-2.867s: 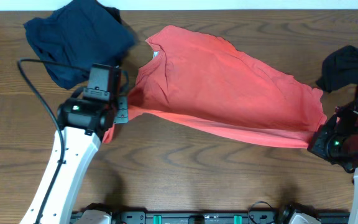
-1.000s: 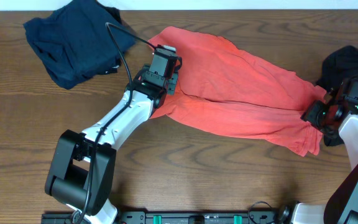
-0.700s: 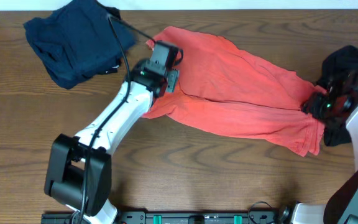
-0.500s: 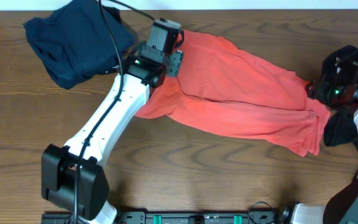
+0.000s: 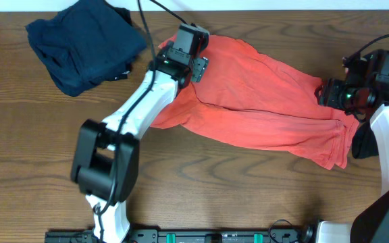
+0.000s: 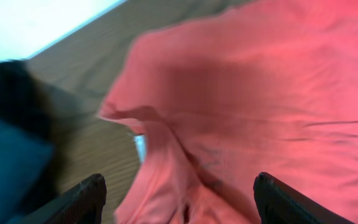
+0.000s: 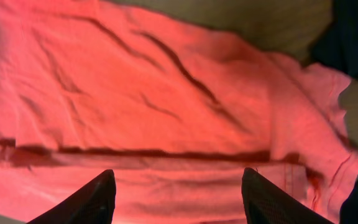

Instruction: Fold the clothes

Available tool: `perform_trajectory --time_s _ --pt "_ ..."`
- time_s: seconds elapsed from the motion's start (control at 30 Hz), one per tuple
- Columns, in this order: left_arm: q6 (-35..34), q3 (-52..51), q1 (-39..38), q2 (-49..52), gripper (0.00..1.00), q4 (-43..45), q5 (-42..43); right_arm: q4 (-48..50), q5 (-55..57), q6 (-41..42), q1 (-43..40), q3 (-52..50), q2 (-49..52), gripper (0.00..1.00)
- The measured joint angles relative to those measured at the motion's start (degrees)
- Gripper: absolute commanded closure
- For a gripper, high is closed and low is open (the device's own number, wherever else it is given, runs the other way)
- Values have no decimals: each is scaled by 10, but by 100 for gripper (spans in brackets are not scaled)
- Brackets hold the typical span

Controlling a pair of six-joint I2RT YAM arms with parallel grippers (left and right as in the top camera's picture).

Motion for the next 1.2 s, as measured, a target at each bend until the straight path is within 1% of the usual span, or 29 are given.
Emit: perform_trajectory --time_s 0.13,0.33,0.5,0.67,0.8,0.97,1.2 --pt "6 0 0 36 22 14 1 -22 1 -7 12 0 0 36" --pt "7 0 1 45 22 15 2 -50 2 -13 15 0 0 35" --pt "-12 0 12 67 22 10 2 -62 2 -13 15 0 0 34" --pt "-28 0 33 95 22 -18 2 -61 2 -14 15 0 0 35" --pt "-32 0 43 97 23 -31 2 -61 2 -14 15 0 0 34" --pt "-43 1 44 97 23 -95 2 -61 2 -14 15 0 0 34" --pt "-67 0 44 91 23 -139 2 -55 2 -15 15 0 0 34"
